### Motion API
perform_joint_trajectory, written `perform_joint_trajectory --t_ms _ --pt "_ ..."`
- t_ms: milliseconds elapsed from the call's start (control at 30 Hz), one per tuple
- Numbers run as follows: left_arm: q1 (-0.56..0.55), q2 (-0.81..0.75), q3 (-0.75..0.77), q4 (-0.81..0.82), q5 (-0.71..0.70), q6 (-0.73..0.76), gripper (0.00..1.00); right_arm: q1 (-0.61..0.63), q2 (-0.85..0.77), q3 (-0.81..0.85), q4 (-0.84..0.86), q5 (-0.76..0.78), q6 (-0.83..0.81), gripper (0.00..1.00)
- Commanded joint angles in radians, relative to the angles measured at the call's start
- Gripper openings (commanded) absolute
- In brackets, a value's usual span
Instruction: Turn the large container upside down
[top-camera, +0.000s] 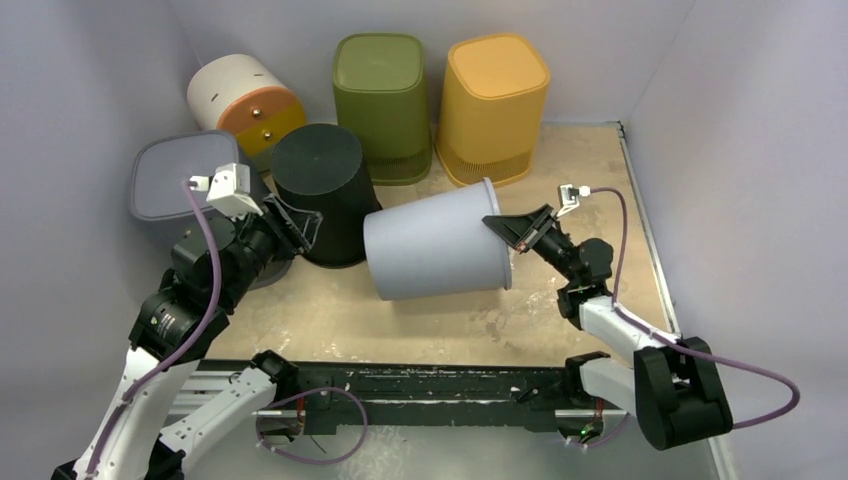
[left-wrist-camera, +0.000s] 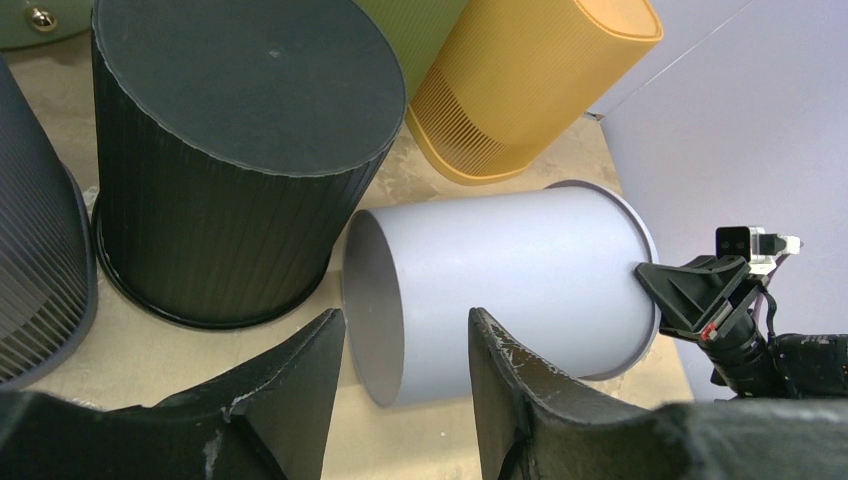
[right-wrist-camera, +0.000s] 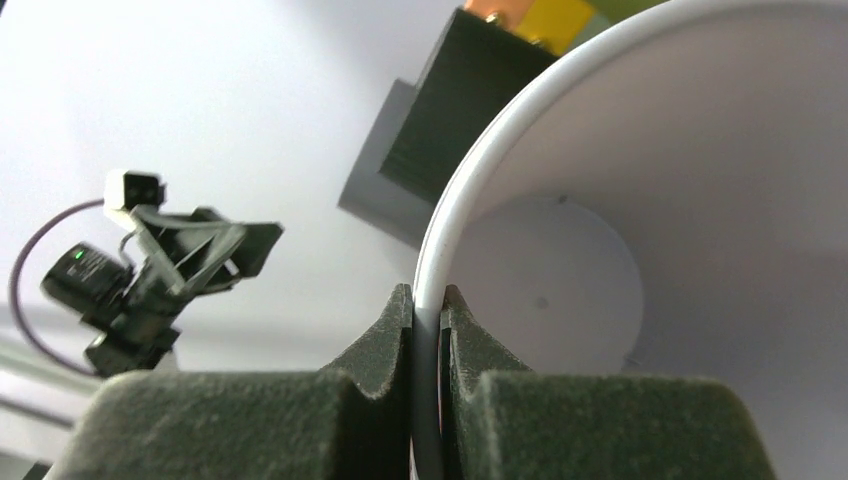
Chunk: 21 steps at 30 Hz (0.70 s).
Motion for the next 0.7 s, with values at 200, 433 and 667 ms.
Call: perform_joint_trajectory --t_ms 200,433,667 --pt "0.004 0.033 0.023 0.045 -0.011 -0.014 0.47 0.091 0.190 0.067 0.660 -0.029 0.301 0.00" --pt "0.004 0.029 0.026 0.029 -0.023 -0.015 0.47 0.081 0.492 -0.020 0.879 -0.050 0.347 0.00" --pt "0.004 0.027 0.035 0.007 -0.044 -0.008 0.47 -0.056 0.571 -0.020 0.874 -0.159 0.320 0.00"
